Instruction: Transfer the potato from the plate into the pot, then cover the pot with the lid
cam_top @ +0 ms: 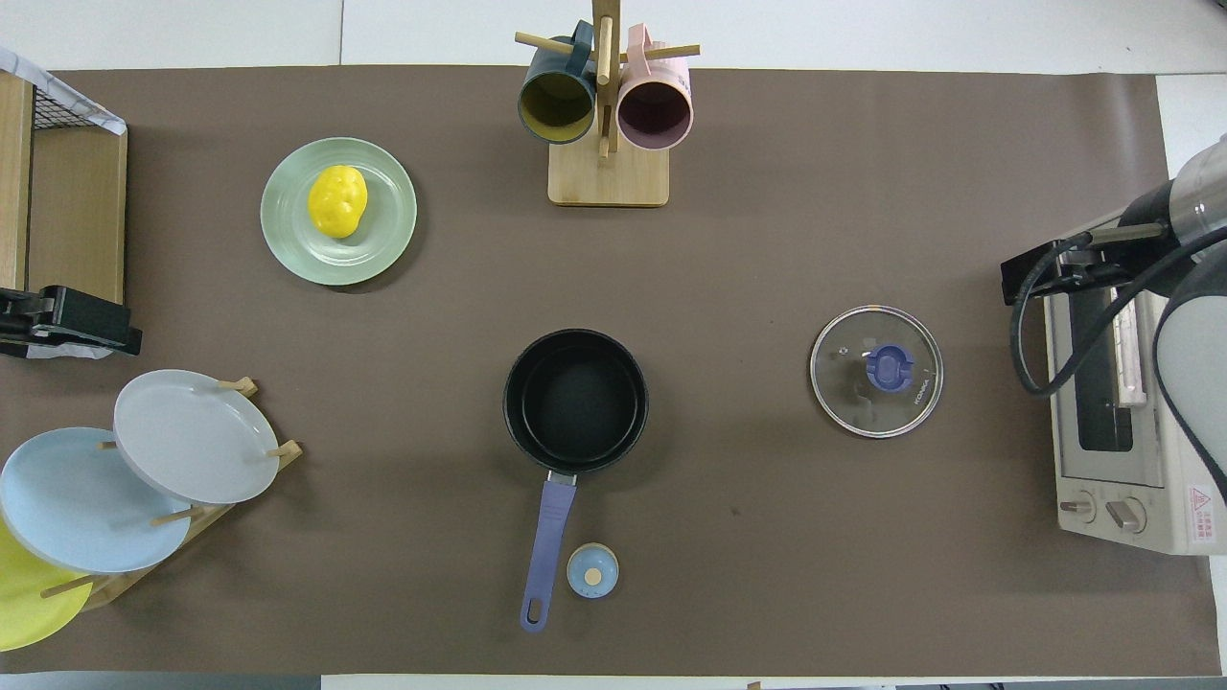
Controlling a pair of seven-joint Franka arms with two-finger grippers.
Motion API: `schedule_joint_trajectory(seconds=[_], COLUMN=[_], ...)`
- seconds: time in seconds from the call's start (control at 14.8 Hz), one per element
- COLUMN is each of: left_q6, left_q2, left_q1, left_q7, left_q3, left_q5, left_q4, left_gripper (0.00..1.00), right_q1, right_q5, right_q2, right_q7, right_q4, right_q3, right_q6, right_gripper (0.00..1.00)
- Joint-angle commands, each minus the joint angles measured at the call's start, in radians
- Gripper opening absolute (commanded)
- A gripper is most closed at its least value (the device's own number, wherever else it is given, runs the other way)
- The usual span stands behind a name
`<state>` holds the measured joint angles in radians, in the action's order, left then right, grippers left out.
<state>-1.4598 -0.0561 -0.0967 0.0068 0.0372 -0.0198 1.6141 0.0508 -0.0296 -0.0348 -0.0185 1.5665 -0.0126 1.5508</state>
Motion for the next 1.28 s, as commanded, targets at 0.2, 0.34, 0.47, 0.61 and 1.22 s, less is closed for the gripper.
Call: schedule_joint_trajectory(seconds=[0.2,0.34,0.47,0.61,1.22], left_q6=[-0.013,-0.014,-0.040,-0.121,-0.257], left_q2=[-0.001,-0.004,-0.013,-0.025,0.439], left_q1=[-0.011,-0.014,-0.017,-0.020,-0.018], left_q7=[0.050,0.048,0.050,0.041,-0.002], left_q3=[0.007,0.007,0.006,0.004,0.001], left_q5=[0.012,0.012,0.012,0.012,-0.089], left_q4=[0.000,0.009,0.032,0.067,-0.262], left_gripper=[1.00,1.00,1.00,1.00,1.00], right_q1=[-0.012,-0.012,-0.012,-0.011,-0.012], right_q5=[0.008,0.008,0.008,0.008,0.048], right_q2=[0.010,0.010,0.010,0.010,0.036], right_q7=[-0.018,-0.018,-0.020,-0.024,0.093], right_q4=[0.014,0.014,0.014,0.012,0.163], right_q3=[-0.007,-0.007,-0.007,-0.007,-0.018], right_q6=[0.006,0.006,0.006,0.009,0.158], right_gripper=[1.00,1.00,1.00,1.00,1.00])
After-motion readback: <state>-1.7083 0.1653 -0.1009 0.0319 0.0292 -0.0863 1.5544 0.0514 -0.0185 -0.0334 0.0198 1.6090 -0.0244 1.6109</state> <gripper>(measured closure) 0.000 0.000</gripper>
